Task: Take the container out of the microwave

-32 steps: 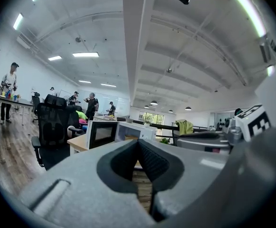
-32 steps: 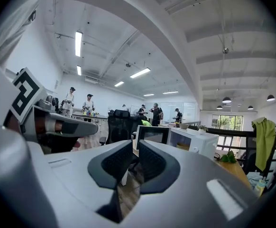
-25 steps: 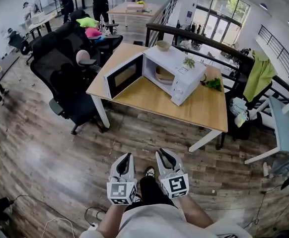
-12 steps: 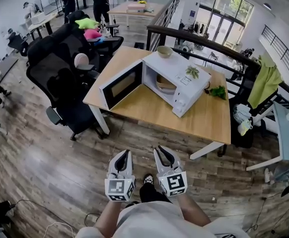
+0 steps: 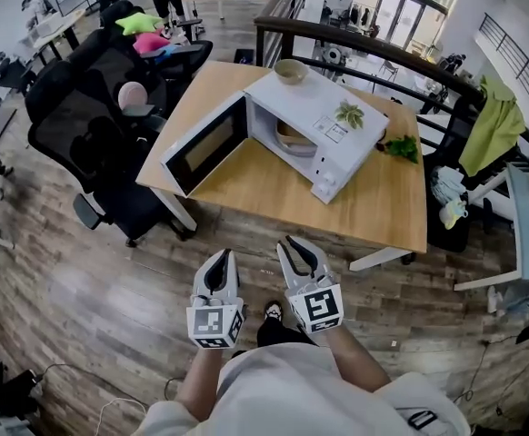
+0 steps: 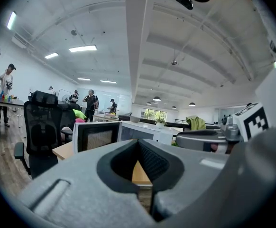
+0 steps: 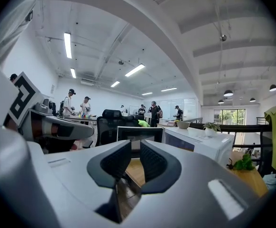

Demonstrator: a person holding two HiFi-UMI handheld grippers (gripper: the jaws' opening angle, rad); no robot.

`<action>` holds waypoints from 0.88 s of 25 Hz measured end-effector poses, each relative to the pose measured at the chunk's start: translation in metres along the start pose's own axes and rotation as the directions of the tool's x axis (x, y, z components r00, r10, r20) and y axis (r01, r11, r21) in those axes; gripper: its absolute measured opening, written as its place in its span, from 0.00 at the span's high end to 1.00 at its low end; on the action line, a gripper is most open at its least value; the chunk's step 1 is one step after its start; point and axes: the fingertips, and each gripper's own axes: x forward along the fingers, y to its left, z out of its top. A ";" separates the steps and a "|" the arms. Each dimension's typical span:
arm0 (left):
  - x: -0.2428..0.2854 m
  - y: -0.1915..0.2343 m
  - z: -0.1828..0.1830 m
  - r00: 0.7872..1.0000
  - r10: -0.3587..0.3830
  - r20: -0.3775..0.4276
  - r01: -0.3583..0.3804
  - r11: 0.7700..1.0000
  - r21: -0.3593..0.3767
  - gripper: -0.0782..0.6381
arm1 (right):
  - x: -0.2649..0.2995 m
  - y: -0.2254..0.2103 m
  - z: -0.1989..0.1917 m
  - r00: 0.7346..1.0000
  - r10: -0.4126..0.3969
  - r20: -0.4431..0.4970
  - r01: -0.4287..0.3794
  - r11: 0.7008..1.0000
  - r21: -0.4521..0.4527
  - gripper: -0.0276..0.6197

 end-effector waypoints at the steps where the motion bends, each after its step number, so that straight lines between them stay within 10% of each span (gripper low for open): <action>1: 0.006 0.001 0.000 1.000 0.004 -0.006 -0.004 1.000 0.001 0.89 | 0.004 -0.005 0.000 1.000 0.002 -0.001 -0.002 1.000 0.005 0.84; 22: 0.109 -0.001 0.004 0.999 0.001 -0.039 -0.001 1.000 -0.021 0.89 | 0.065 -0.075 -0.012 0.999 0.033 -0.034 -0.033 0.999 0.009 0.83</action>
